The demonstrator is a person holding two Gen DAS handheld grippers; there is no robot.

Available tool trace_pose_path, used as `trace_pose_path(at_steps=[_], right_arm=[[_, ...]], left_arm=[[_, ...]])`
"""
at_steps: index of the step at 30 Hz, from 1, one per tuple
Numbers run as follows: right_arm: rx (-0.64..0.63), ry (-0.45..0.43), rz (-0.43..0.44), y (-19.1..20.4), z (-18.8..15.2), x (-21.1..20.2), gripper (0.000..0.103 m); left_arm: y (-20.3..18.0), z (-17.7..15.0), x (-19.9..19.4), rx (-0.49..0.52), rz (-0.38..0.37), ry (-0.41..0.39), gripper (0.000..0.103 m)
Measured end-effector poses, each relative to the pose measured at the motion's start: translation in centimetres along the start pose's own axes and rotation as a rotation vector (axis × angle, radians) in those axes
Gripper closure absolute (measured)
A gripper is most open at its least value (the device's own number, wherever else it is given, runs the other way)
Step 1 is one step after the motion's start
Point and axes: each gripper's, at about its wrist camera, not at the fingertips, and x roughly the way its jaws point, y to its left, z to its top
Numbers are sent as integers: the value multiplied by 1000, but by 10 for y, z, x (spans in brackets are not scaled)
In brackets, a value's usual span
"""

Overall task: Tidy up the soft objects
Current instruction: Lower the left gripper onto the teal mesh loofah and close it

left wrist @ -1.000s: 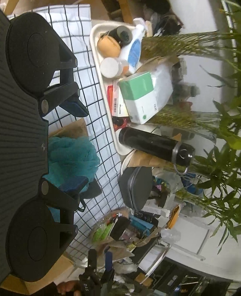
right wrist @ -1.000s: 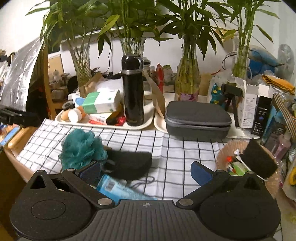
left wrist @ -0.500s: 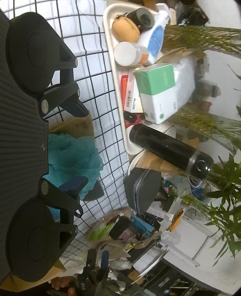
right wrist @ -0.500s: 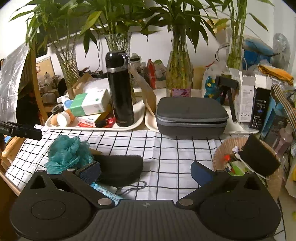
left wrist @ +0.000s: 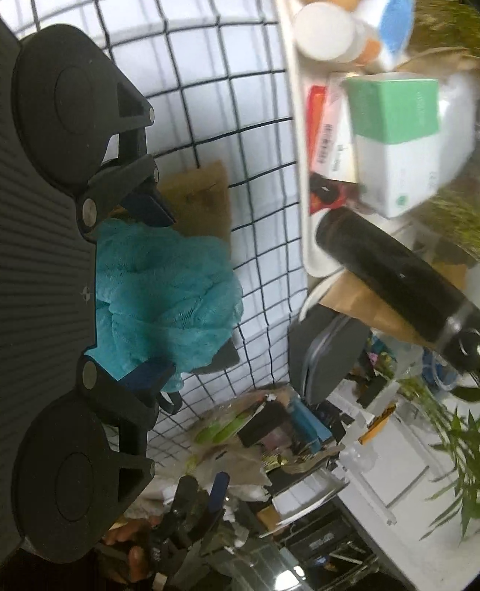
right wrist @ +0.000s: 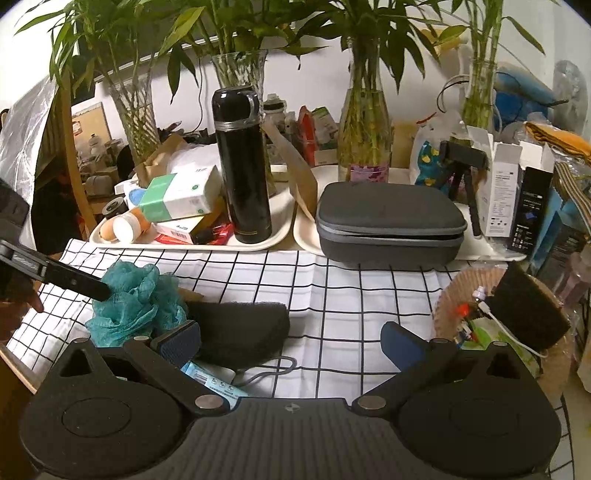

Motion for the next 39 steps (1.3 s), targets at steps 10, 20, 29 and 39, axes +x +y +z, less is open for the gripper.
trace_pose_path(at_steps=[10,20,29,39], right_arm=[[16,47,23,0,4,20,0],[34,120,52,-2,4,40,0],[28,132,75,-5,4,51,0],[-131,147,107,17,6,73,0]], left_arm=[[11,-2,20,-84,-62,-4,35],[5,1,-4,-80,-77,-84,73],[-4,5,-44,-56,-53,-215,82],[-19,3,-70,37,68,-301,83]])
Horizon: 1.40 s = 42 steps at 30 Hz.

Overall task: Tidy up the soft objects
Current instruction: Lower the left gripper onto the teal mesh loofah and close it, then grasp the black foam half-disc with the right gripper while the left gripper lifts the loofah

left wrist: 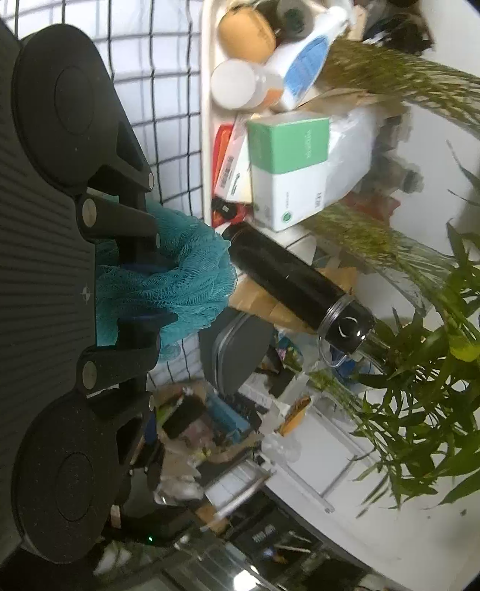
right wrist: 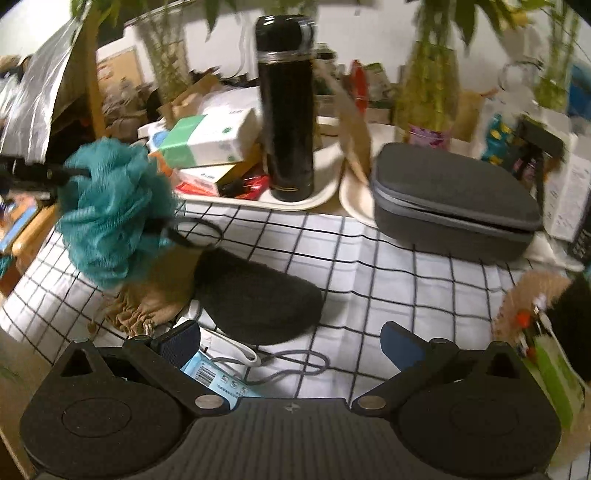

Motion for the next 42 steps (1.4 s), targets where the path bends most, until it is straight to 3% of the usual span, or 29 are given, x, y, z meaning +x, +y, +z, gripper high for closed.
trace_pose_path(at_steps=[6,17,25,32,42], right_arm=[[-105,4,37,10,10,19,0],[-294,65,90,29,23,63,1],[-357,118,-3,42,22,93,10],[-288,119,-8,31,27,83,22],[-244,-44,-84,22,44,29,24]], left_arm=[[-10,-2,1,87,60,9,83],[-1,0,-7,48,114,-29,84],[0,0,-8,45,113,-38,84],[-2,0,-7,52,133,-35,84],[-1,4,-31,53,183,-90,84]])
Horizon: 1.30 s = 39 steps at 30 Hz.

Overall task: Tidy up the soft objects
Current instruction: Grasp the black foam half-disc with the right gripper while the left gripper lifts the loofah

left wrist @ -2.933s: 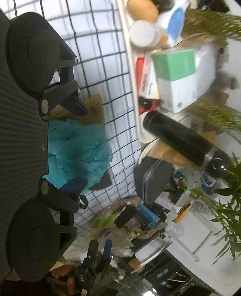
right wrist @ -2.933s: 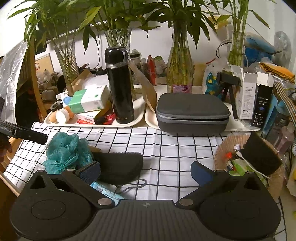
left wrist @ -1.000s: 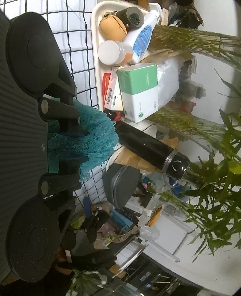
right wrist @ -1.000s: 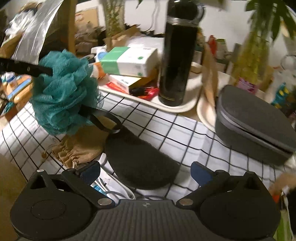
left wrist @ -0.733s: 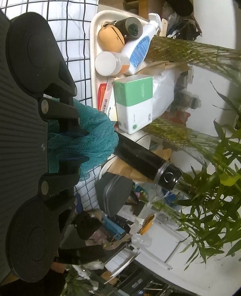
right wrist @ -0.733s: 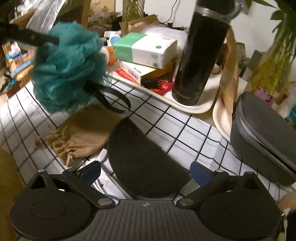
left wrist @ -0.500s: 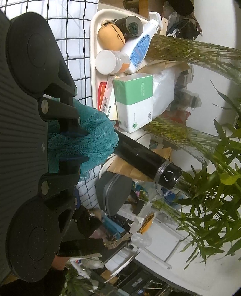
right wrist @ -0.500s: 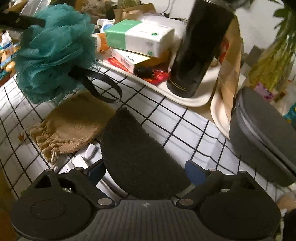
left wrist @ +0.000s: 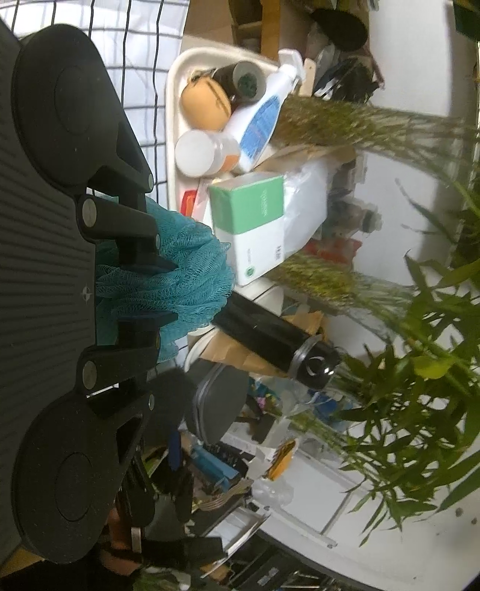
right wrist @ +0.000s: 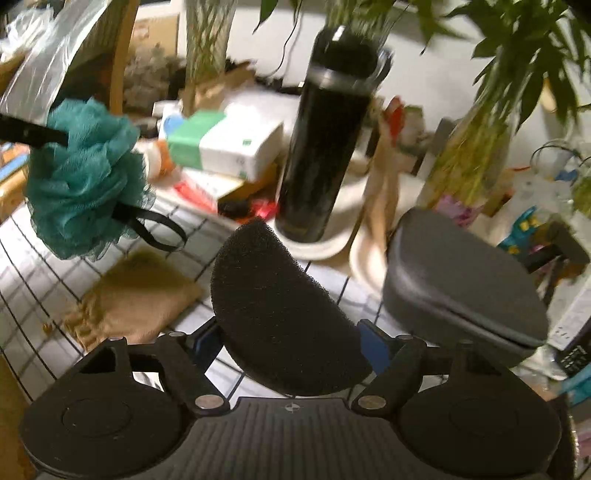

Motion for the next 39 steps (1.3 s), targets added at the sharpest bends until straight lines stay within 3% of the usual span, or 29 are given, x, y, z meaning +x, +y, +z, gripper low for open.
trace_pose_path(at_steps=[9,20,26,32,39], right_arm=[[-31,-89,-33,13,8,-46,24],[9,-172,-23,31,-10,-103,24],[38,-204,12,37,-28,-131,24],[59,-251,50,40,-40,-157,24],[99,-297,50,41,-51,-182,24]], left_arm=[[-1,-3,-29,-4,54,-56,84],[-19,-3,-69,-10,53,-140,84],[-48,-5,-91,28,49,-155,84],[-80,2,-118,72,-5,-177,84],[-114,-2,-150,139,-20,-171,84]])
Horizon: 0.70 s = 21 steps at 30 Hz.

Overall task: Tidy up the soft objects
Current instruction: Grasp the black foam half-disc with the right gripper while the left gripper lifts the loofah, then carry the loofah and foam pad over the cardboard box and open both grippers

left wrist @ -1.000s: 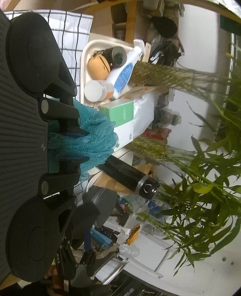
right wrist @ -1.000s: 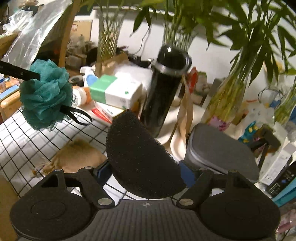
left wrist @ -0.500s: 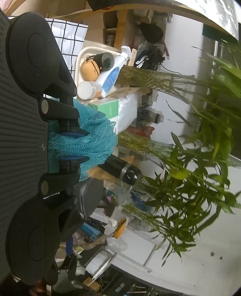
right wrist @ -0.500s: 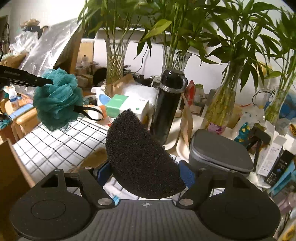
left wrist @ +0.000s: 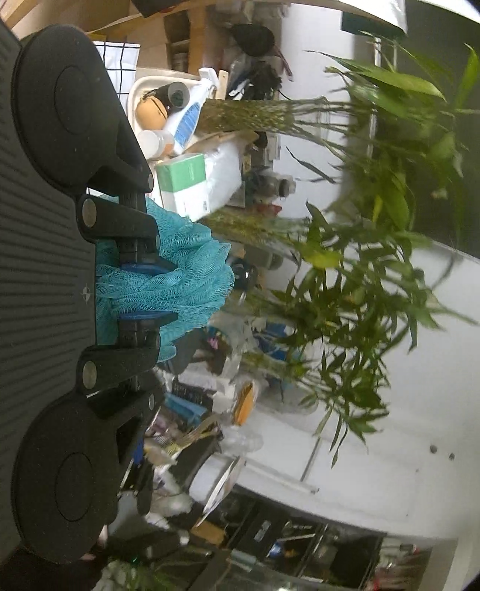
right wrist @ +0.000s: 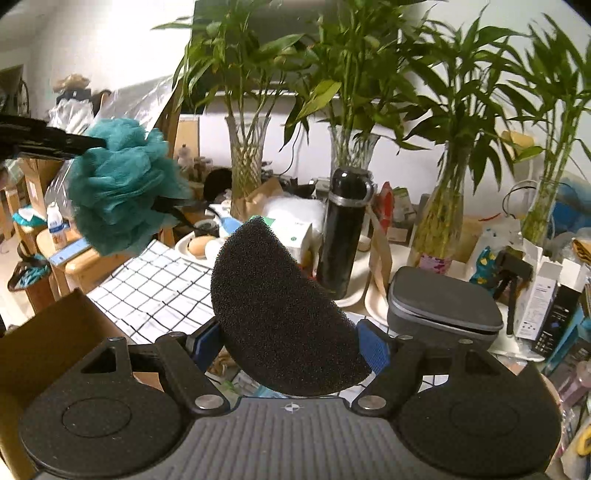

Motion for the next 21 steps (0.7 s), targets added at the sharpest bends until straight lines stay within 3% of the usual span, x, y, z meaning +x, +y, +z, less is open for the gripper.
trace_pose_path(at_steps=[16,21], right_arm=[[65,-68,46,10,-10,-35,24],[64,-78,61,17,-12,-43,23]], left_arm=[[-48,-44,-31,75,-74,159,84],[-47,-60,-21,74,-69,251,73]])
